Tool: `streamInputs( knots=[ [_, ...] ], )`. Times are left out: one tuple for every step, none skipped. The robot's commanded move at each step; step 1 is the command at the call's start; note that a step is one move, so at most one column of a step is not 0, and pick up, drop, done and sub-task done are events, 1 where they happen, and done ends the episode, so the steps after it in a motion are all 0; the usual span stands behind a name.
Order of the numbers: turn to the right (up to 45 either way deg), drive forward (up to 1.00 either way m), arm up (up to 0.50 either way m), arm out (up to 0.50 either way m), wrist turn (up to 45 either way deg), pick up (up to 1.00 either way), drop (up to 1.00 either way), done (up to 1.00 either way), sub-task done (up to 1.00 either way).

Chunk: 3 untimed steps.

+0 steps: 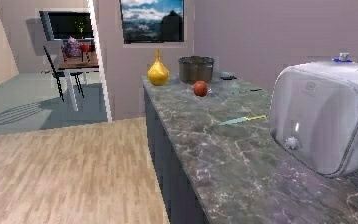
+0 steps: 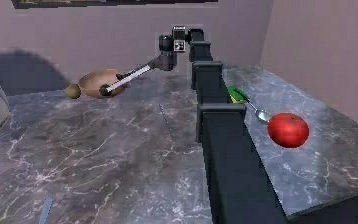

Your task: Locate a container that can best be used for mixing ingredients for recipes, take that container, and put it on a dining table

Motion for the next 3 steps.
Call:
streamInputs(
  knots=[
    [0.0,0.0,0.0,0.0,-45.0,0.0,0.0,0.0,0.0],
    [0.0,0.0,0.0,0.0,-9.0,0.0,0.0,0.0,0.0],
    [0.0,0.0,0.0,-0.48,0.0,0.0,0.0,0.0,0.0]
  ],
)
